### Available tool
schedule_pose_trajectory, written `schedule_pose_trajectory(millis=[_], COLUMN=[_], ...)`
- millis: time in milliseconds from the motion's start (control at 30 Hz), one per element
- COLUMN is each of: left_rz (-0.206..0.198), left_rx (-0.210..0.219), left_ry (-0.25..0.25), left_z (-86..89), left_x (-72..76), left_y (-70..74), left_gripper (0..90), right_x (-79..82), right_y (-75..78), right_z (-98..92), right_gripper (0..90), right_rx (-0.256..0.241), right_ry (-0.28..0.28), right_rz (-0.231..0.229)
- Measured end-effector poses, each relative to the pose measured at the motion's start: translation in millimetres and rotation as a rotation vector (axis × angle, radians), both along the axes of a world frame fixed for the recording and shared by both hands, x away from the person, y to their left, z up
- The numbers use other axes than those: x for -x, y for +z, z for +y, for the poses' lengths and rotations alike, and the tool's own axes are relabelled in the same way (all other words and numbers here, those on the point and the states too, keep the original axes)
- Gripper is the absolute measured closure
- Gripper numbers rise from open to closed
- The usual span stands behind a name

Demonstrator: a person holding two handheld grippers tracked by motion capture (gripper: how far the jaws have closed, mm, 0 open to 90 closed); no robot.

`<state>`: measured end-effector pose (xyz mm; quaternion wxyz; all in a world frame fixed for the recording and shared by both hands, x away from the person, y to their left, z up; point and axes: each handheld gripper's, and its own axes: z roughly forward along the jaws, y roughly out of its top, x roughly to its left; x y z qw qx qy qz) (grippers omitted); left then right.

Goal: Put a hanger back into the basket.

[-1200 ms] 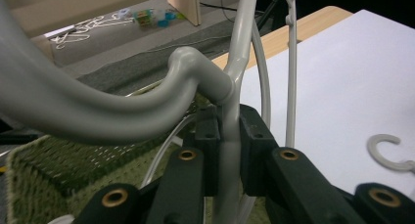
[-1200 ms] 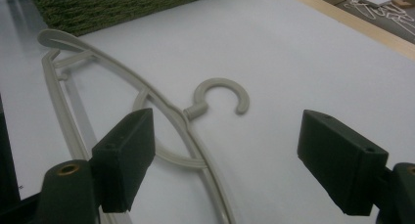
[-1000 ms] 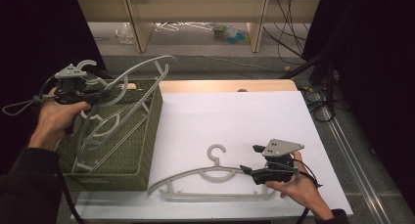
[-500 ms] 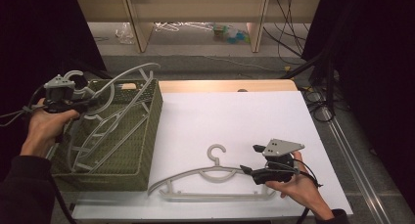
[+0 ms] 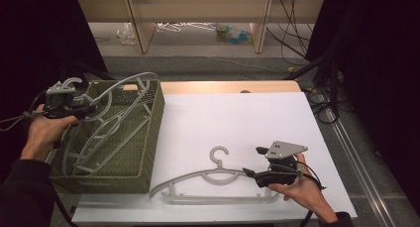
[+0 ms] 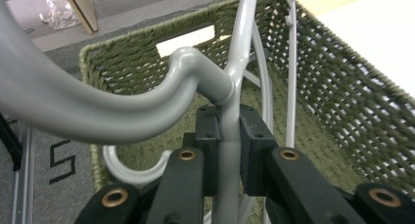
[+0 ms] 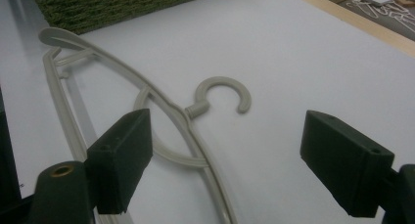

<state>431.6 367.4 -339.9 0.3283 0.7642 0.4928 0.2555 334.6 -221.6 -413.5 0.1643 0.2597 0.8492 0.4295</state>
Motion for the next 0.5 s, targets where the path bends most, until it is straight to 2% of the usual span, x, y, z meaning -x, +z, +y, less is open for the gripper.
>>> schedule_pose_trajectory(millis=[100, 167, 267, 333, 367, 500], left_rz=[0.009, 0.001, 0.035, 0.026, 0.064, 0.075], left_rx=[-0.010, -0.004, -0.026, -0.025, -0.018, -0.020], left_ry=[0.003, 0.002, -0.003, 0.004, 0.005, -0.009], left_z=[3.1, 2.9, 1.9, 1.0, 0.2, -3.2], left_x=[0.0, -0.6, -2.9, -4.5, -4.3, -6.3], left_y=[-4.4, -9.8, -15.1, -18.8, -19.1, -26.8], left_gripper=[80.4, 80.4, 80.4, 80.3, 80.4, 80.4], right_x=[0.2, -0.4, -0.6, -0.6, -1.0, -0.9], right_y=[-0.2, -0.4, -0.9, -1.3, -1.6, -1.5], right_z=[0.1, 0.2, 0.3, 0.2, 0.1, 0.0], right_gripper=[20.6, 20.6, 20.6, 20.6, 20.6, 20.6], right_rx=[0.001, 0.003, 0.004, 0.004, 0.005, 0.004], right_ry=[-0.003, 0.004, 0.002, -0.002, -0.001, -0.002], right_rz=[0.007, 0.007, 0.005, 0.013, 0.010, 0.010])
